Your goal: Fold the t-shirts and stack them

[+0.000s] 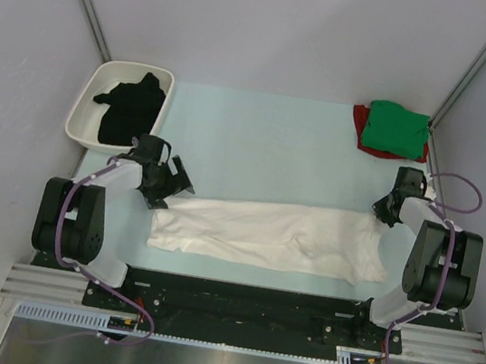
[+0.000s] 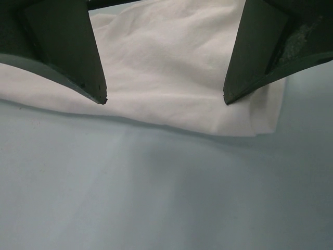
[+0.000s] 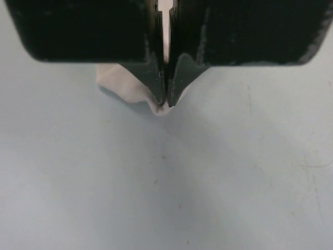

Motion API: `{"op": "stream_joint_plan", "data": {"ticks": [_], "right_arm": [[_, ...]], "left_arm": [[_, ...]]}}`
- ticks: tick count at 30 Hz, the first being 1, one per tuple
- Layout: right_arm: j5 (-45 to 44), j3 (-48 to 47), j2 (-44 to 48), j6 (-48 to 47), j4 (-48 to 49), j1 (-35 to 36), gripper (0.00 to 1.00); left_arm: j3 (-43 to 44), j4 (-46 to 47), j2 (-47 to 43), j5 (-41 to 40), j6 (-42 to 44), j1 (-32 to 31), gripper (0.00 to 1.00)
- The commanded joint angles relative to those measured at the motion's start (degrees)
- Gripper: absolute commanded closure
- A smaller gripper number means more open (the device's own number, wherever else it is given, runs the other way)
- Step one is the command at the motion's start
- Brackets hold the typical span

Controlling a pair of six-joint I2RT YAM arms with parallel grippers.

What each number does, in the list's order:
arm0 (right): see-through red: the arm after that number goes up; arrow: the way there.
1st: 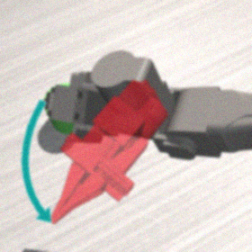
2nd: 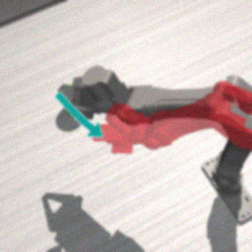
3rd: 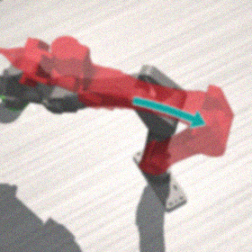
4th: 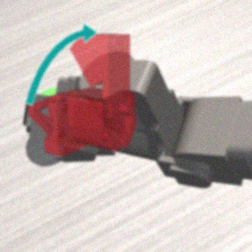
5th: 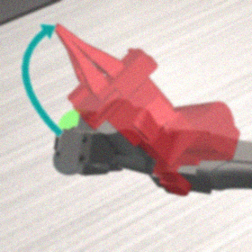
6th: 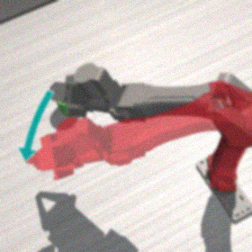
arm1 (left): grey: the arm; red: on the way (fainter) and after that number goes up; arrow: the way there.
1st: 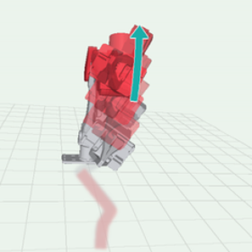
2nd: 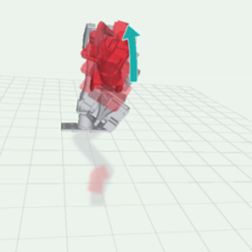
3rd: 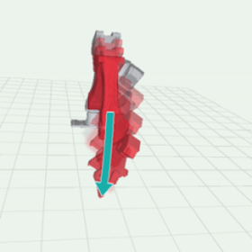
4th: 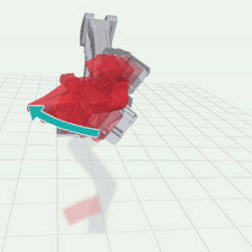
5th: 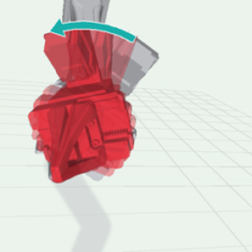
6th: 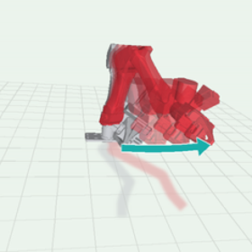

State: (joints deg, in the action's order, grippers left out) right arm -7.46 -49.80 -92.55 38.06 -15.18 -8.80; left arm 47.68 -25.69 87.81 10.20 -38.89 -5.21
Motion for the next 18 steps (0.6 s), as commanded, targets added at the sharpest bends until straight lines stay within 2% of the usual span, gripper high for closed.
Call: {"op": "stream_joint_plan", "data": {"ticks": [1, 3, 8, 9, 10, 11, 13, 14, 15, 18], "right_arm": [[-9.3, -1.9, 6.4, 0.4, -3.4, -1.3, 1.00], [-11.0, -1.9, 7.8, 1.0, -3.9, -2.2, 1.00], [-7.0, -2.0, 8.5, 1.3, -2.0, -3.4, 1.00], [-6.3, -2.0, 8.5, 1.1, -1.7, -3.4, 0.93], [-3.7, -2.0, 8.4, 1.0, -1.3, -3.4, 0.78], [-2.7, -2.1, 8.4, 0.9, -0.7, -3.4, 0.53], [-1.9, -2.8, 9.1, 0.8, -0.9, -3.4, 0.31], [-2.1, -3.0, 10.4, 0.8, -1.1, -3.3, 0.12], [-2.3, -3.1, 11.5, 0.8, -1.3, -3.2, 0.03], [-3.5, -4.0, 17.9, -0.3, -2.1, -2.1, 0.00]], "left_arm": [[-1.1, -0.5, -2.1, -4.0, 1.7, 3.0, 0.00], [-1.0, -0.6, -2.1, -4.0, 1.7, 4.0, 0.00], [0.0, -0.5, -1.6, -3.4, 1.8, 4.7, 0.00], [0.3, -0.6, -1.4, -3.3, 1.9, 4.7, 0.00], [0.9, -0.7, -1.4, -3.2, 2.2, 4.7, 0.00], [1.2, -0.7, -1.8, -3.2, 2.2, 4.7, 0.00], [2.4, -1.3, -2.7, -2.7, 2.5, 4.8, 0.00], [3.0, -2.2, -3.5, -2.4, 2.7, 4.6, 0.00], [3.8, -2.8, -4.9, -1.9, 2.8, 4.7, 0.00], [7.6, -6.6, -9.0, -1.2, 3.8, 4.2, 0.00]]}}
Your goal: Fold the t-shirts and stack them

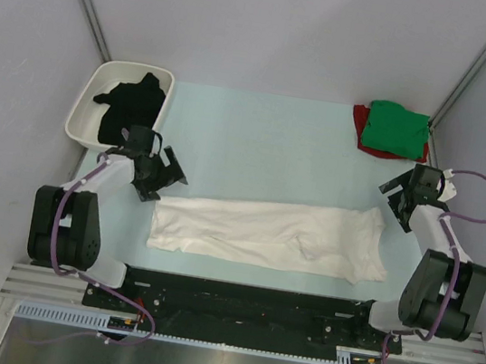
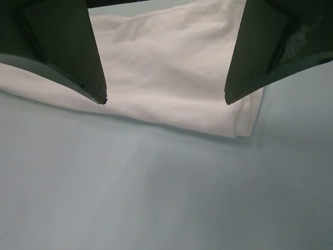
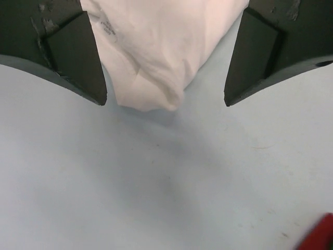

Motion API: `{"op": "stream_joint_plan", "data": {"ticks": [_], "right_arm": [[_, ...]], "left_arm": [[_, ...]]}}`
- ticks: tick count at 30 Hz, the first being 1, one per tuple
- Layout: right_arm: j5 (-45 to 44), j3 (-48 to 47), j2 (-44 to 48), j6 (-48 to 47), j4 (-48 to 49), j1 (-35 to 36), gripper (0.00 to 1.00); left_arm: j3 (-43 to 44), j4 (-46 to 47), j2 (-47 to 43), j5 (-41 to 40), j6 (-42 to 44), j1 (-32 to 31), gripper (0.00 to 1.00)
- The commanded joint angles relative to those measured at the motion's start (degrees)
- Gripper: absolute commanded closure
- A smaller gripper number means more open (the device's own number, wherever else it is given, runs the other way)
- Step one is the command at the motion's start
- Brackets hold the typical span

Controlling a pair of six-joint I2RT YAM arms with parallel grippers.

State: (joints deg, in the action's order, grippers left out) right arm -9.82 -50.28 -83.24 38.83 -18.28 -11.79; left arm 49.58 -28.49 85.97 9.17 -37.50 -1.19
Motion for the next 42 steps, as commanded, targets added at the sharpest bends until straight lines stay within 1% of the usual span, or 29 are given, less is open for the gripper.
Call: {"op": "stream_joint_plan", "data": {"ticks": [1, 2, 3, 4, 6, 7, 8, 10, 11, 13, 15, 17, 18, 21, 24, 26, 30, 32, 33, 34, 37, 40, 42], "right_arm": [[-1.9, -3.8, 10.4, -1.6, 0.3, 2.2, 0.00], [-2.2, -3.9, 14.1, -1.9, -0.3, 3.0, 0.00], [-2.0, -4.0, 15.6, -2.4, -0.6, 3.9, 0.00], [-1.1, -4.4, 17.0, -3.9, -1.7, 6.4, 0.00], [0.4, -4.6, 20.0, -4.8, -3.2, 9.1, 0.00], [3.1, -4.6, 20.6, -5.9, -4.0, 10.7, 0.00], [3.8, -4.6, 21.0, -6.2, -5.0, 14.7, 0.00], [5.4, -4.6, 21.7, -6.6, -8.1, 18.0, 0.00], [6.0, -4.5, 21.6, -6.0, -9.3, 20.7, 0.00], [8.3, -3.7, 21.5, -4.8, -11.4, 22.9, 0.00], [8.5, -0.4, 22.0, -2.0, -11.4, 24.5, 0.00], [8.4, 3.8, 23.8, 0.9, -9.7, 24.5, 0.00], [8.2, 7.7, 24.4, 2.0, -8.2, 23.3, 0.01], [8.9, 13.7, 24.7, 4.6, -5.8, 19.7, 0.00], [7.6, 17.1, 26.2, 7.9, -6.9, 15.8, 0.00], [6.2, 17.8, 29.1, 9.1, -8.3, 14.7, 0.00], [-2.7, 17.9, 32.1, 11.3, -14.5, 13.9, 0.00], [-3.7, 17.9, 32.1, 11.4, -15.7, 12.5, 0.00], [-6.0, 17.8, 31.9, 11.9, -17.4, 12.2, 0.00], [-6.6, 17.8, 31.8, 11.9, -17.7, 10.7, 0.00], [-8.1, 17.8, 31.5, 11.9, -18.4, 9.0, 0.00], [-10.0, 17.8, 30.5, 12.8, -18.4, 8.6, 0.00], [-10.4, 17.8, 28.2, 13.1, -17.8, 8.5, 0.00]], "left_arm": [[7.4, -4.7, -8.4, -0.2, 2.9, -0.4, 0.00], [7.9, -6.8, -9.7, -0.9, 3.0, -0.7, 0.00], [8.2, -7.6, -12.8, -1.3, 3.3, -1.0, 0.00], [7.8, -8.3, -14.3, -1.2, 3.4, -1.4, 0.00], [6.6, -9.8, -17.8, -0.5, 3.5, -1.4, 0.00], [5.1, -10.4, -21.1, -0.4, 3.6, -1.4, 0.00], [4.2, -11.3, -22.7, -0.2, 3.7, -1.4, 0.00], [0.8, -11.9, -27.4, 0.5, 3.7, -1.5, 0.00], [-0.5, -12.0, -28.9, 1.1, 3.7, -1.6, 0.00], [-4.3, -12.1, -31.5, 3.1, 3.4, -1.8, 0.00], [-6.7, -12.2, -34.5, 5.0, 3.0, -2.1, 0.00], [-10.1, -11.2, -37.2, 6.0, 2.3, -2.4, 0.00], [-12.1, -10.5, -37.9, 7.3, 1.7, -2.6, 0.00], [-14.1, -9.5, -39.7, 9.4, 0.9, -2.7, 0.00], [-14.9, -8.8, -40.9, 11.1, 0.8, -3.1, 0.00], [-14.8, -9.0, -41.2, 11.2, 1.0, -3.2, 0.00], [-15.3, -7.2, -40.7, 13.1, 0.8, -3.3, 0.00], [-15.6, -6.0, -40.3, 14.3, 0.7, -3.4, 0.00], [-15.8, -5.4, -39.9, 14.6, 0.6, -3.6, 0.00], [-15.8, -5.1, -39.4, 14.9, 0.7, -3.6, 0.00], [-15.9, -4.5, -38.6, 15.6, 1.2, -4.0, 0.00], [-15.9, -4.5, -38.3, 15.8, 1.7, -4.2, 0.00], [-16.2, -3.9, -38.2, 16.5, 1.9, -4.3, 0.00]]}}
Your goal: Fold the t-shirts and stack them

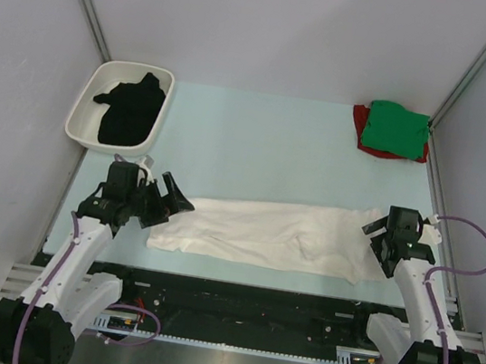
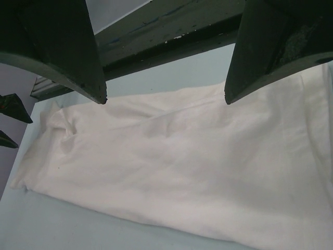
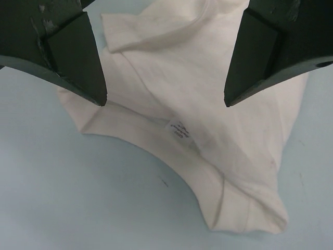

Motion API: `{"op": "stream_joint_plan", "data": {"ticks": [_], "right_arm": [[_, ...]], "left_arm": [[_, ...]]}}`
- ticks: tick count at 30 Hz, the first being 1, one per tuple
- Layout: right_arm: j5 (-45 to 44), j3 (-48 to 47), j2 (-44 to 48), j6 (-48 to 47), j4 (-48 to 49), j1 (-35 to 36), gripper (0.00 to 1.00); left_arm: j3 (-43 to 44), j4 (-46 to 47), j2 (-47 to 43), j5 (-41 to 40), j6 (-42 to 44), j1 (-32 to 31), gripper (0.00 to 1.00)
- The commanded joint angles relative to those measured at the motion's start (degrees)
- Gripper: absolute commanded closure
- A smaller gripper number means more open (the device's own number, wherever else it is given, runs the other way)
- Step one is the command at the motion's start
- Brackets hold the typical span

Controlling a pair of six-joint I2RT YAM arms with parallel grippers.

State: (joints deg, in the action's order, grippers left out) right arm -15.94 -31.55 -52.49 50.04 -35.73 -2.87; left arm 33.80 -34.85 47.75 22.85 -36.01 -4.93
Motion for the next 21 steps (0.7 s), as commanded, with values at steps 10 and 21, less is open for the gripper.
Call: {"op": "stream_joint_plan", "data": {"ticks": [10, 21], "right_arm": [[0.7, -0.6, -15.4, -1.6, 10.0, -0.3, 0.00], [2.8, -0.8, -23.3, -5.5, 17.0, -0.8, 1.00]], "left_arm": [[-0.8, 4.1, 2.8, 3.5, 1.9, -0.7, 0.00], [-0.9, 4.7, 3.1, 3.6, 2.2, -0.6, 0.00]]}}
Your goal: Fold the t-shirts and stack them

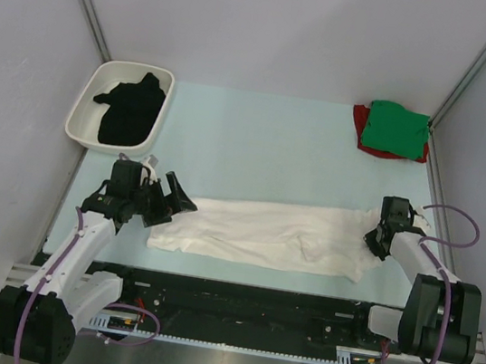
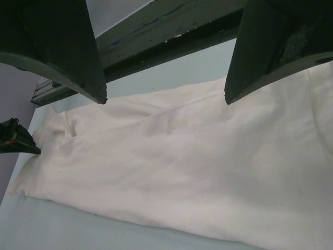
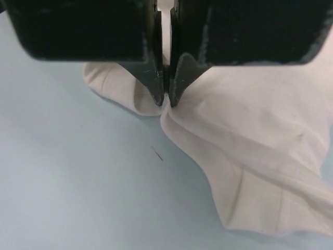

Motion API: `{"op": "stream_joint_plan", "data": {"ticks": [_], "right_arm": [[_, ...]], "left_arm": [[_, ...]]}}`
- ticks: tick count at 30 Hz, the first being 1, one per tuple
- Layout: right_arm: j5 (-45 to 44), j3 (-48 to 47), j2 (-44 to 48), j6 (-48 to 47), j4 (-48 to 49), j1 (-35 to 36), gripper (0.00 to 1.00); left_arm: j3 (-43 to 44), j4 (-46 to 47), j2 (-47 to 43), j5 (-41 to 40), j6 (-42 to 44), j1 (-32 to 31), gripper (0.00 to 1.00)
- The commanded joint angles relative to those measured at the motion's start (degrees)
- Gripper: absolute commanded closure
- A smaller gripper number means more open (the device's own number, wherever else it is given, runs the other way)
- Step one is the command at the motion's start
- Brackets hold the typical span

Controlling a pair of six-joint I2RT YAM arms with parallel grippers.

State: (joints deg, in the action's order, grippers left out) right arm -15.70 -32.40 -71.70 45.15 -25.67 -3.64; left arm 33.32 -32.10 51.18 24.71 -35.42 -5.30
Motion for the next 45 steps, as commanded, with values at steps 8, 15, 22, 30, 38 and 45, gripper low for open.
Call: {"op": "stream_joint_plan", "data": {"ticks": [8, 15, 22, 30, 38, 45], "right_arm": [[3.2, -10.9, -14.0, -8.0, 10.8, 0.1, 1.00], [9.2, -27.1, -28.7, -13.0, 15.2, 3.5, 1.00], [15.0, -51.3, -47.9, -16.7, 11.8, 11.0, 1.00], [17.0, -92.8, -73.4, -23.0, -4.5, 17.9, 1.00], [18.1, -112.5, -84.9, -19.1, -2.0, 17.9, 1.00], [18.9, -110.5, -84.3, -14.6, 10.9, 17.5, 0.72]], "left_arm": [[-0.4, 1.8, -1.3, 1.3, 0.9, -0.2, 0.00], [1.4, 0.1, -1.6, -0.1, 0.6, -0.2, 0.00], [2.7, 0.5, -1.0, -0.8, -0.1, -0.2, 0.00], [4.5, 2.7, 3.6, -1.4, -0.5, -0.3, 0.00], [5.6, 4.6, 6.4, -3.6, -2.7, -0.4, 0.00], [5.5, 8.5, 6.6, -6.7, -7.3, -0.5, 0.00]]}}
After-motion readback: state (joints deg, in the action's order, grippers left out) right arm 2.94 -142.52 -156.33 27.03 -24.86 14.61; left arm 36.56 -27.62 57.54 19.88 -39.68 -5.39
